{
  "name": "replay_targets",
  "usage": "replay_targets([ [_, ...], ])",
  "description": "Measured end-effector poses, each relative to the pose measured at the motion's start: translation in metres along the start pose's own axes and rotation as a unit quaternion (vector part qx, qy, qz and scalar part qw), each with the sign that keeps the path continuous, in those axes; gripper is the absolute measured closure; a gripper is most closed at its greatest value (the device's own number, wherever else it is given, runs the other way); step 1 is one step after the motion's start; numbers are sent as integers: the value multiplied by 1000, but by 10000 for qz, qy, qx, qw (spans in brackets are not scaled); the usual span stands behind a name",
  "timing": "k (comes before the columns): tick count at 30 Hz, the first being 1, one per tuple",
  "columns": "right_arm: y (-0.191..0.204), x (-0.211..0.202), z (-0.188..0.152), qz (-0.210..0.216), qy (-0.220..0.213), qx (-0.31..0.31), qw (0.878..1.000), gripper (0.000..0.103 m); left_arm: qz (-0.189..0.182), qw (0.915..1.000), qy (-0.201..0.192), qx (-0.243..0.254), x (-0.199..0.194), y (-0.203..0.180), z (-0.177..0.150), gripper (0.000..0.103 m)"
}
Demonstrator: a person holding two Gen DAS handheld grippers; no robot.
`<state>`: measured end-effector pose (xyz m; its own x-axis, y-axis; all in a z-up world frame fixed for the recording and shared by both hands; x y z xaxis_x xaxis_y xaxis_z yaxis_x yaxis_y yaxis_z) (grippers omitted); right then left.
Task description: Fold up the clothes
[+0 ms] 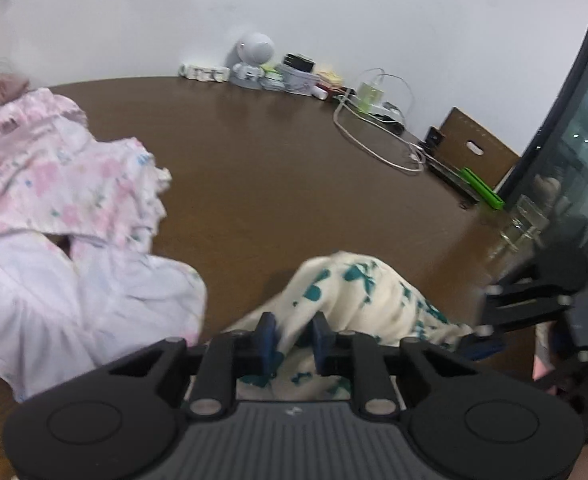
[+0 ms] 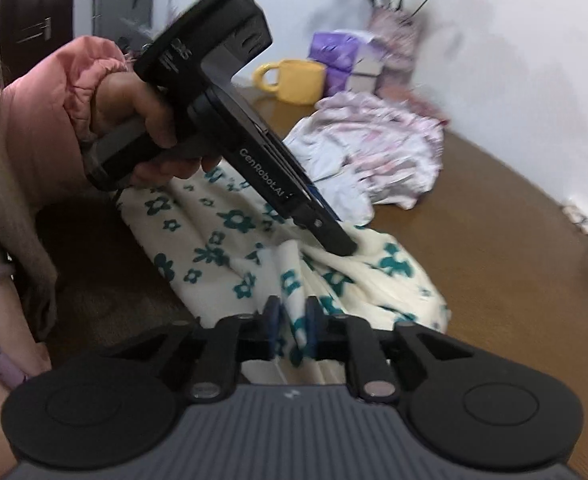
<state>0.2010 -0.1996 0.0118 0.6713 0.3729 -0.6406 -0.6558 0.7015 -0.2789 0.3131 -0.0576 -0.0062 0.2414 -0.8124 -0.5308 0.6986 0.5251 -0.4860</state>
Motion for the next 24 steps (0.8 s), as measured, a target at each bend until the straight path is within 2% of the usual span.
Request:
replay_targets([
  [7, 10, 14, -6, 204, 14, -251, 9995, 95, -273, 9994, 10, -214, 7, 4, -10, 89],
  [9, 12, 12, -7, 153, -27, -343, 9993, 95, -352, 9990, 13, -275, 9, 5, -13, 84],
  [10, 13, 12, -7, 132, -40, -352, 9993, 94, -389, 9988, 9, -301, 10, 5, -14, 77],
  [11, 12, 11, -8, 129, -49, -327, 9994, 94, -376, 9990, -135, -192, 3, 1, -12, 69],
  [13, 10, 8, -8, 137, -74, -219, 9996, 92, -351, 9985, -419, 28, -11, -8, -9, 64],
  [15, 2, 5, -7, 243, -90, 81, 9996, 87, -410, 9973, -518, 317, -19, -21, -8, 63],
  [19, -33, -16, -11, 378, -212, 1161, 9923, 63, -222, 9967, -191, 762, -11, -38, -19, 66],
  [20, -44, -23, -15, 372, -256, 1466, 9882, 60, -194, 9964, -96, 826, -7, -39, -23, 70],
  [22, -67, -32, -27, 255, -226, 2088, 9774, 56, -133, 9961, 72, 872, 0, -39, -31, 71],
  [24, -87, -31, -45, 30, 37, 2709, 9626, 56, -25, 9956, 167, 918, 4, -36, -40, 71],
])
Point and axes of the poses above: each gripper's, at about its wrist camera, not at the fingertips, and x roughly the way its jaws point, y to its left, z to its top, the point moved 5 cm from there along x, roughly the way its jaws point, and after that the axes turned 15 degrees about -z, right-handed, at the moved point
